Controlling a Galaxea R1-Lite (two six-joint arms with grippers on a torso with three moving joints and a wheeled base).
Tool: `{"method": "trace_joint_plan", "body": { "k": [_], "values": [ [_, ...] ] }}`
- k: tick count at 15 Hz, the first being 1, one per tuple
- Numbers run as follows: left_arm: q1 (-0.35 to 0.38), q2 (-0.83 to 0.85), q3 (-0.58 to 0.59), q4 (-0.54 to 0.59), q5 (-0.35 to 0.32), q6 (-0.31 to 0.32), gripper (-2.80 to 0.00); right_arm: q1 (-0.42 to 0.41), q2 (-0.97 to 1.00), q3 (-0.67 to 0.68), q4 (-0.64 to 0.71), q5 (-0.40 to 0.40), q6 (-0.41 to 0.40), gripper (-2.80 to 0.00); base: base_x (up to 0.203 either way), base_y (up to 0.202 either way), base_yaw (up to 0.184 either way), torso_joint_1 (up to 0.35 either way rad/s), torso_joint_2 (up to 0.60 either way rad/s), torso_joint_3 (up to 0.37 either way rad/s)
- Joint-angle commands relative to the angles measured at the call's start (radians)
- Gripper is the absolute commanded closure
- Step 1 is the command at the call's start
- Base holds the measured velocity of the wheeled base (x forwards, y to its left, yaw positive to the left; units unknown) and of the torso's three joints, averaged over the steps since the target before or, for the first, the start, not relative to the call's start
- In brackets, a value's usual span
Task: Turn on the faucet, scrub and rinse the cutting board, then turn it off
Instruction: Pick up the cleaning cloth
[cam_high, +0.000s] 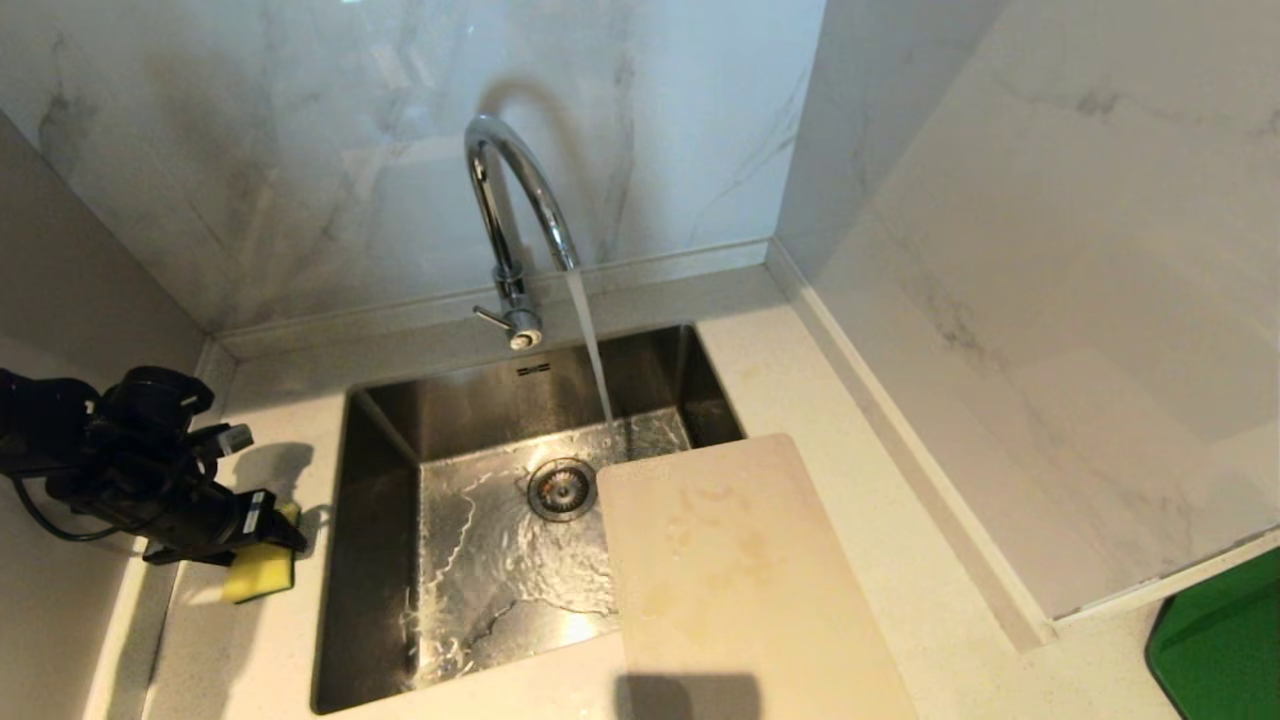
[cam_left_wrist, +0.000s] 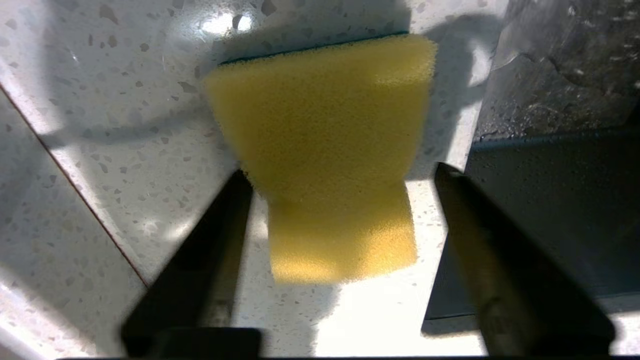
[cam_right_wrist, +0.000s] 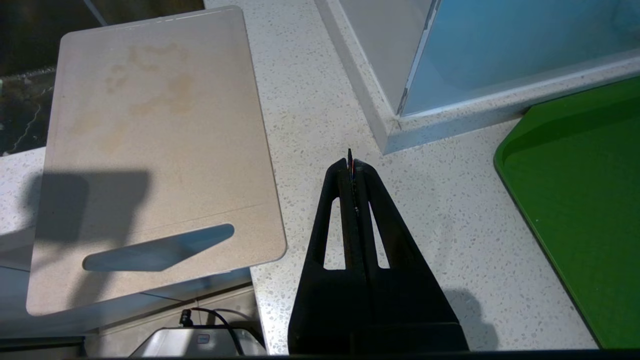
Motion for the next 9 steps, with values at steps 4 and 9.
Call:
{"method": "trace_joint_plan", "body": {
  "k": [4, 9],
  "values": [
    [0.0, 0.005, -0.002, -0.008, -0.001, 0.001, 0.0, 0.0, 0.0, 0.002, 0.0, 0.0, 0.0, 0.0, 0.0, 0.0, 0.0, 0.0, 0.0, 0.0],
    [-0.005, -0.055, -0.001, -0.007, -0.002, 0.044, 0.0, 0.0, 0.0, 0.001, 0.0, 0.0, 0.0, 0.0, 0.0, 0.0, 0.0, 0.0, 0.0, 0.0]
  ]
}}
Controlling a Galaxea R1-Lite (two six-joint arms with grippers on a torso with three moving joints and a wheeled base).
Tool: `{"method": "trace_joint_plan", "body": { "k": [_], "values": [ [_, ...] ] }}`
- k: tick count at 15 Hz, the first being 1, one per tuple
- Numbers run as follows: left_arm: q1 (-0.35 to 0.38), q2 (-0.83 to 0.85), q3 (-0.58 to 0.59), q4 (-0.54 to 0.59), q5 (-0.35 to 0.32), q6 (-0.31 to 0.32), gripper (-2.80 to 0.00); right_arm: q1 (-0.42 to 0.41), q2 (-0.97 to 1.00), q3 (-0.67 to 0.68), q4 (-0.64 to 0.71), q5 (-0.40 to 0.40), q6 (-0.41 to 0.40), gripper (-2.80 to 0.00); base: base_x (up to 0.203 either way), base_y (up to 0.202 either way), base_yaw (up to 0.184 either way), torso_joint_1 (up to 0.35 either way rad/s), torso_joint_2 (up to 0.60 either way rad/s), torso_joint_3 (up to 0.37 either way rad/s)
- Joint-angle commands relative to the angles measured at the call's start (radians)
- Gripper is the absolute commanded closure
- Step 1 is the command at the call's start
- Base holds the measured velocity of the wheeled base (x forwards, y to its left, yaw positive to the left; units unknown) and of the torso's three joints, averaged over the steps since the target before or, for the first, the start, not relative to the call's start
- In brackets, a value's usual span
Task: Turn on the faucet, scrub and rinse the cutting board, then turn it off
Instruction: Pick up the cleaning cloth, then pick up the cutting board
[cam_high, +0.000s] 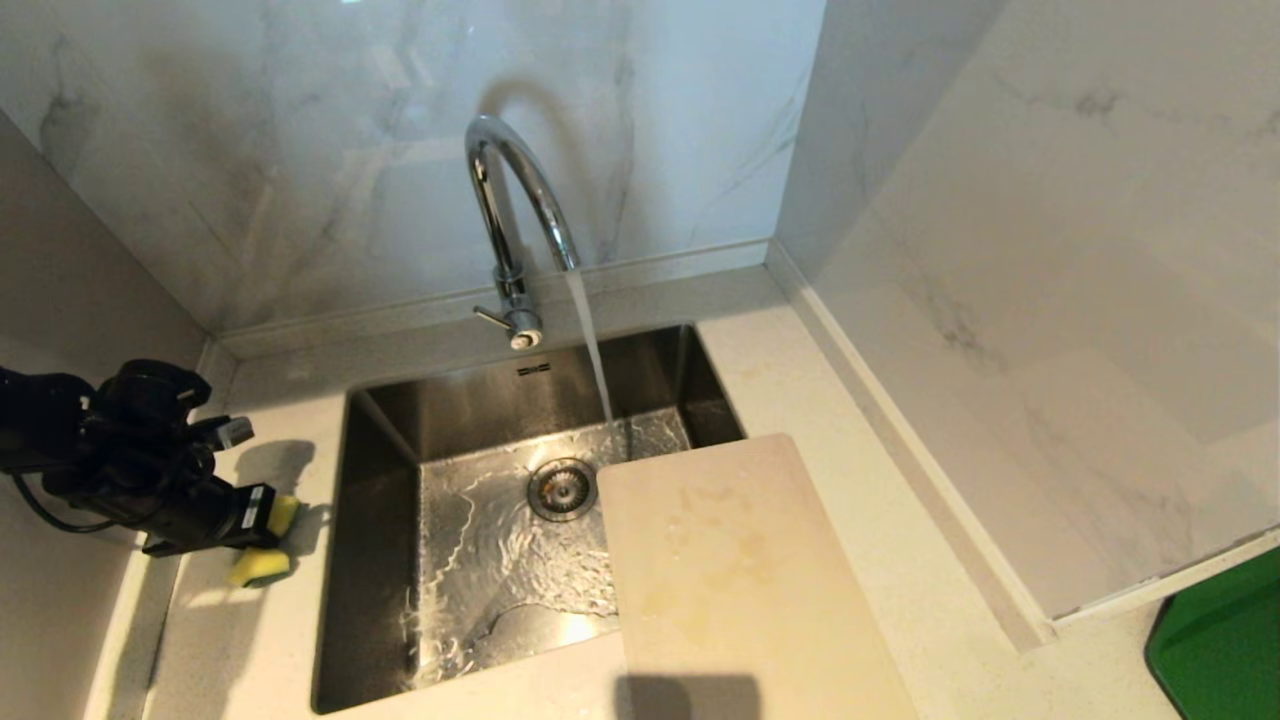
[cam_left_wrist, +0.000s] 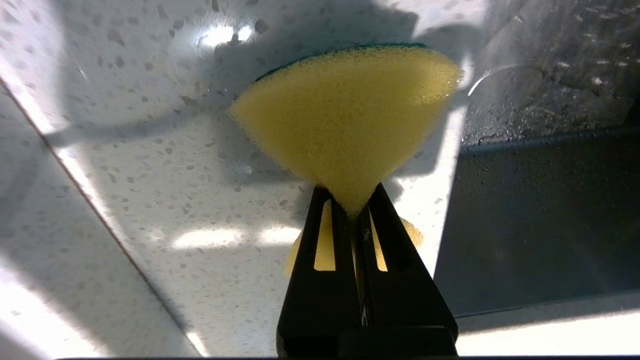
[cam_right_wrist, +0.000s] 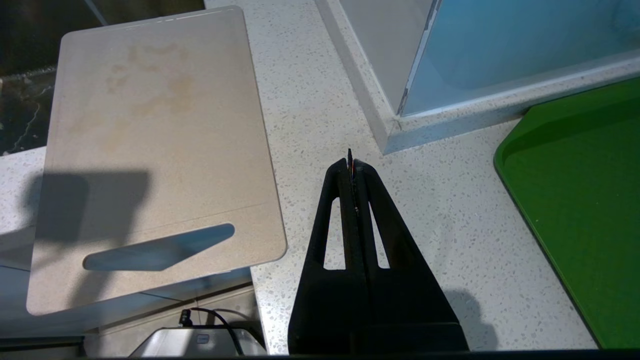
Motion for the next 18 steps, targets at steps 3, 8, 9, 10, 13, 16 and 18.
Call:
{"method": "trace_joint_plan", "body": {
  "k": [3, 8, 9, 10, 13, 16, 18],
  "values": [
    [-0.021, -0.104, -0.001, 0.007, -0.001, 0.033, 0.0, 0.0, -0.001, 0.001, 0.0, 0.0, 0.0, 0.0, 0.0, 0.0, 0.0, 0.0, 0.0, 0.0],
    [-0.051, -0.253, -0.008, 0.093, -0.003, 0.085, 0.0, 0.0, -0.001, 0.001, 0.0, 0.0, 0.0, 0.0, 0.0, 0.0, 0.0, 0.0, 0.0, 0.0],
    [-0.065, -0.281, -0.009, 0.099, 0.0, 0.092, 0.0, 0.0, -0.001, 0.0, 0.0, 0.0, 0.0, 0.0, 0.0, 0.0, 0.0, 0.0, 0.0, 0.0],
    [-0.081, -0.307, -0.008, 0.103, 0.004, 0.094, 0.0, 0.0, 0.0, 0.0, 0.0, 0.0, 0.0, 0.0, 0.0, 0.0, 0.0, 0.0, 0.0, 0.0],
    [-0.169, -0.41, 0.025, 0.105, 0.008, 0.088, 0.0, 0.0, 0.0, 0.0, 0.0, 0.0, 0.0, 0.0, 0.0, 0.0, 0.0, 0.0, 0.0, 0.0],
    [-0.232, -0.534, 0.093, 0.105, 0.009, 0.067, 0.0, 0.0, 0.0, 0.001, 0.0, 0.0, 0.0, 0.0, 0.0, 0.0, 0.0, 0.0, 0.0, 0.0],
    [-0.237, -0.609, 0.126, 0.103, 0.026, 0.064, 0.0, 0.0, 0.0, 0.001, 0.0, 0.0, 0.0, 0.0, 0.0, 0.0, 0.0, 0.0, 0.0, 0.0]
  ]
}}
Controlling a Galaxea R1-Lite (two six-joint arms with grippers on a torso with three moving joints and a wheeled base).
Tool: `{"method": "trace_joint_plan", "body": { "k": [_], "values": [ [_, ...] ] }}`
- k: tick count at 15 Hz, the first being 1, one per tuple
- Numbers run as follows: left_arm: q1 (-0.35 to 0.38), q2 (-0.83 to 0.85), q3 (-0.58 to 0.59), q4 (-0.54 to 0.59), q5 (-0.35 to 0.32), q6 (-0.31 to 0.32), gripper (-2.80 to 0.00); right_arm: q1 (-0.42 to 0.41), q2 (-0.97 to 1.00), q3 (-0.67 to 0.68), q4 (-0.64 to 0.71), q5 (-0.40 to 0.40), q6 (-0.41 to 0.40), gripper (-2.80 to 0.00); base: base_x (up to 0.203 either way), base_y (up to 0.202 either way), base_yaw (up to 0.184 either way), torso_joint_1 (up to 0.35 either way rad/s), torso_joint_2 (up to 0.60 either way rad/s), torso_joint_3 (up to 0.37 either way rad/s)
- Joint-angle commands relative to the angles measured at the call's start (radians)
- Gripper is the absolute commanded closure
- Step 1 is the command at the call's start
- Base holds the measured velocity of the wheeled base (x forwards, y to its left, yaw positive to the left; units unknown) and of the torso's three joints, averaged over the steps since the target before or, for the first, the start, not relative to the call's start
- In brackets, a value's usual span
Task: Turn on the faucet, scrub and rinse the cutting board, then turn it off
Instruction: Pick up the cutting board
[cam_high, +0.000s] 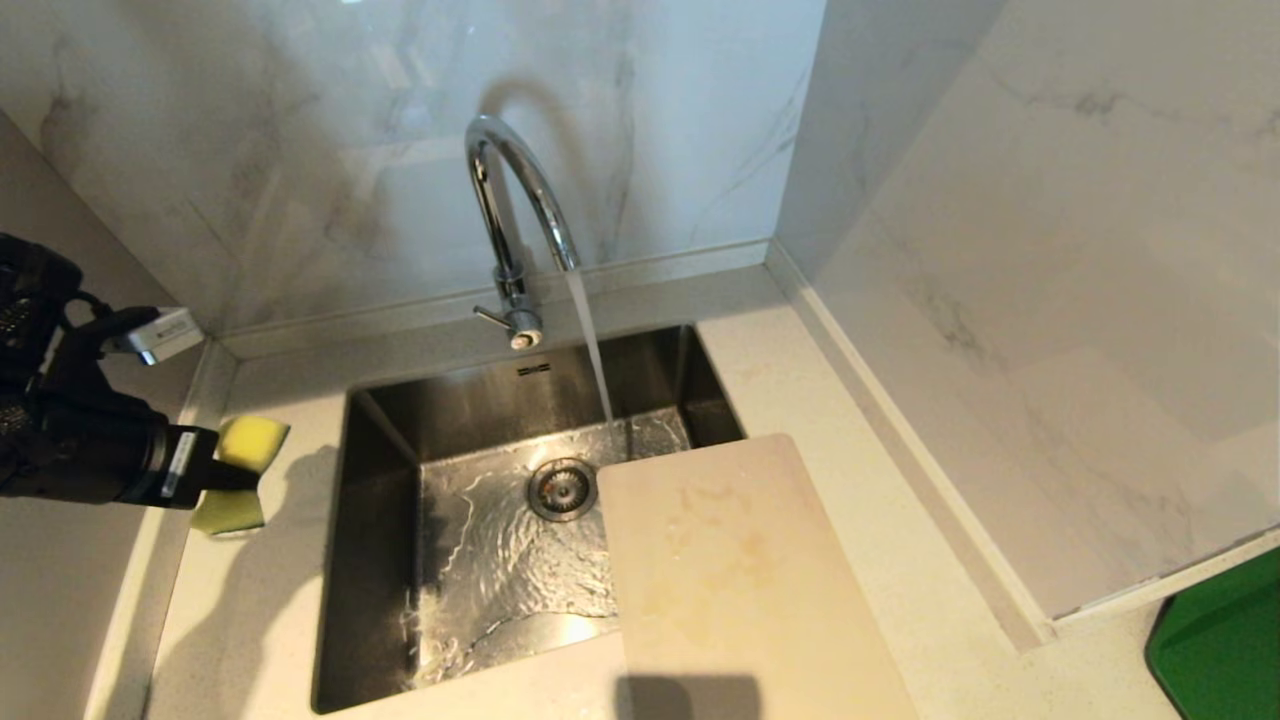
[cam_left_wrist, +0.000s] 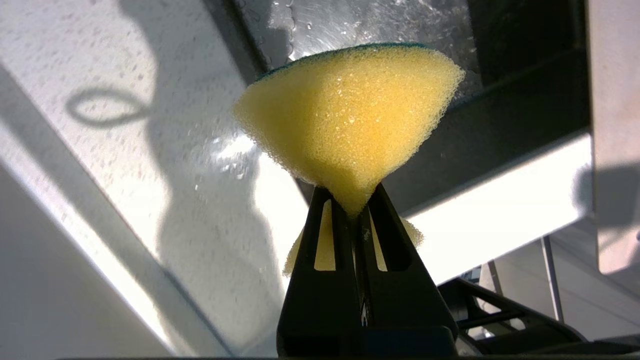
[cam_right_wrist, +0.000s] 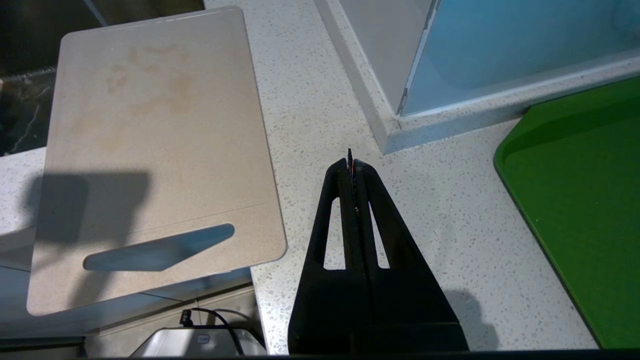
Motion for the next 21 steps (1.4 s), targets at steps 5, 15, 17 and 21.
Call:
{"method": "trace_joint_plan", "body": {
  "k": [5, 15, 17, 21],
  "values": [
    [-0.01, -0.321, 0.285, -0.181, 0.077, 0.007, 0.0, 0.0, 0.0, 0.001, 0.0, 0.0, 0.0, 0.0, 0.0, 0.0, 0.0, 0.0, 0.0, 0.0],
    [0.015, -0.851, 0.983, -0.49, 0.213, 0.029, 0.0, 0.0, 0.0, 0.001, 0.0, 0.0, 0.0, 0.0, 0.0, 0.0, 0.0, 0.0, 0.0, 0.0],
    [0.033, -0.912, 1.094, -0.566, 0.22, 0.028, 0.0, 0.0, 0.0, 0.001, 0.0, 0.0, -0.001, 0.0, 0.0, 0.0, 0.0, 0.0, 0.0, 0.0],
    [0.078, -1.009, 1.137, -0.593, 0.214, 0.033, 0.0, -0.001, -0.001, 0.0, 0.0, 0.0, 0.0, 0.0, 0.0, 0.0, 0.0, 0.0, 0.0, 0.0]
  ]
}}
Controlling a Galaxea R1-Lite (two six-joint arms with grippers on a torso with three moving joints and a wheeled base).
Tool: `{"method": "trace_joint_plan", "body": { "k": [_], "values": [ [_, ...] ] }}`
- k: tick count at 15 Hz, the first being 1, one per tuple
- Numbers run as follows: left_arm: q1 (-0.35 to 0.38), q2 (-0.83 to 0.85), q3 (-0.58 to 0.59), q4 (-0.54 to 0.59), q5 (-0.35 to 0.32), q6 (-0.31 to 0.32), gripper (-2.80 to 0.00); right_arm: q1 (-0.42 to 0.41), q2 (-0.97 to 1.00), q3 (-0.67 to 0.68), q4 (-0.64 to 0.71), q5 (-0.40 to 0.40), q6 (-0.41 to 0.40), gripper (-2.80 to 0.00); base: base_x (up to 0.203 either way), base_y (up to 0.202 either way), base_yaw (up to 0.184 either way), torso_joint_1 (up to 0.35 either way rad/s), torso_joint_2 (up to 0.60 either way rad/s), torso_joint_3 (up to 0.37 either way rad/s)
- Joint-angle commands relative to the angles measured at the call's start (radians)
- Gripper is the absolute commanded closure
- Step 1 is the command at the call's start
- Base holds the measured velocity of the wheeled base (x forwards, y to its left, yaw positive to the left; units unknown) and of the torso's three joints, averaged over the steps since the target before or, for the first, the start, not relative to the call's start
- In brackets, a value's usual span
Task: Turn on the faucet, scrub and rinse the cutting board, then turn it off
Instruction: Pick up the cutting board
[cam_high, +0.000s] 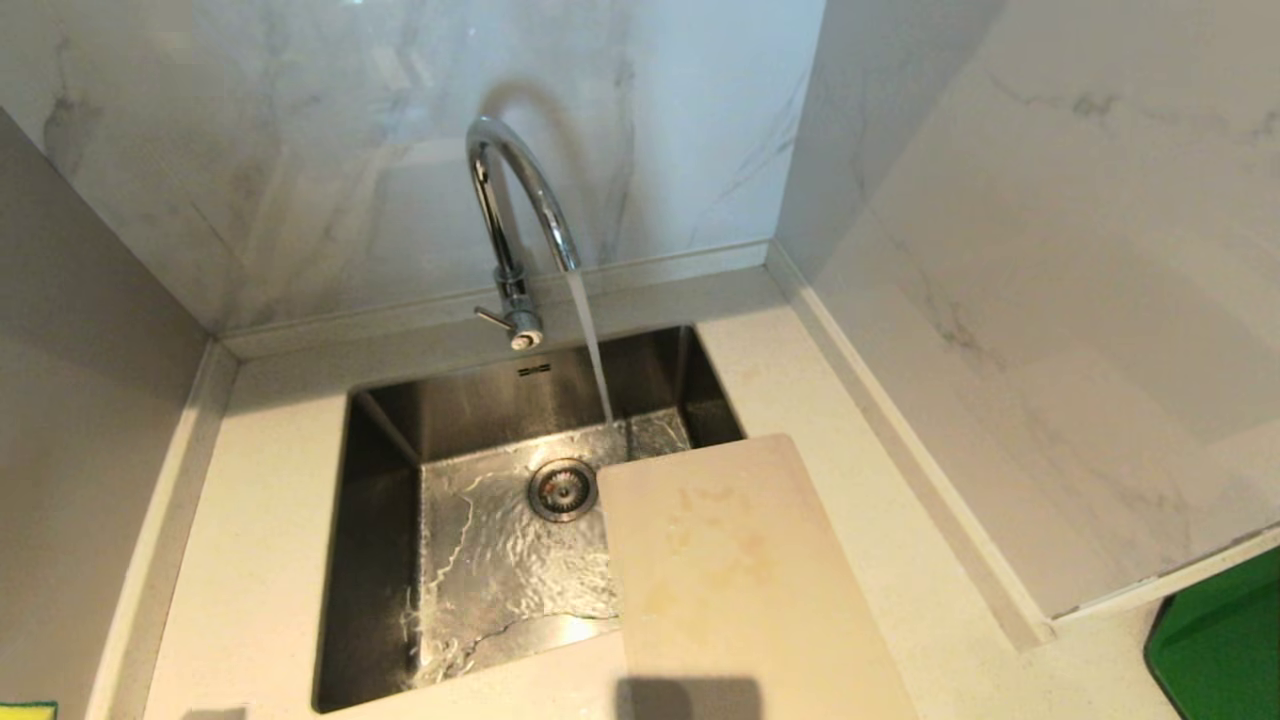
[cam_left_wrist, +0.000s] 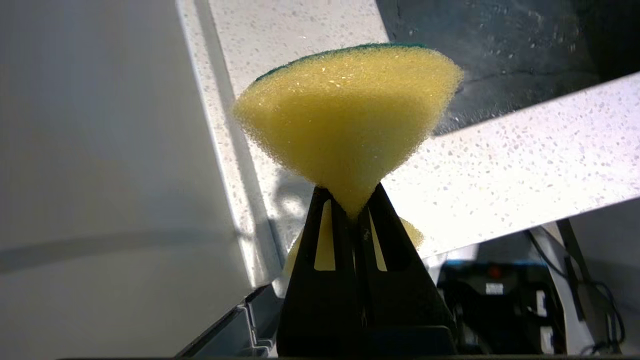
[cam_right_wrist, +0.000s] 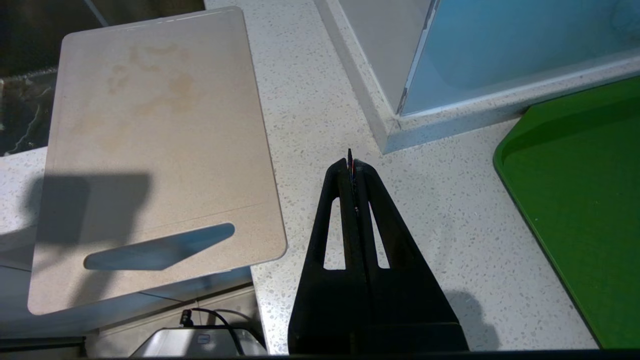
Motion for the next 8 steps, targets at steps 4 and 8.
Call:
{"method": "trace_joint_plan", "body": {
  "k": [4, 8],
  "values": [
    [0.054, -0.18, 0.012, 0.079, -0.094, 0.035, 0.0, 0.0, -0.001, 0.001, 0.0, 0.0, -0.001, 0.0, 0.0, 0.0, 0.0, 0.0, 0.0, 0.0],
    [0.067, -0.299, 0.011, 0.16, -0.105, 0.05, 0.0, 0.0, 0.0, 0.0, 0.0, 0.0, 0.0, 0.0, 0.0, 0.0, 0.0, 0.0, 0.0, 0.0]
  ]
}}
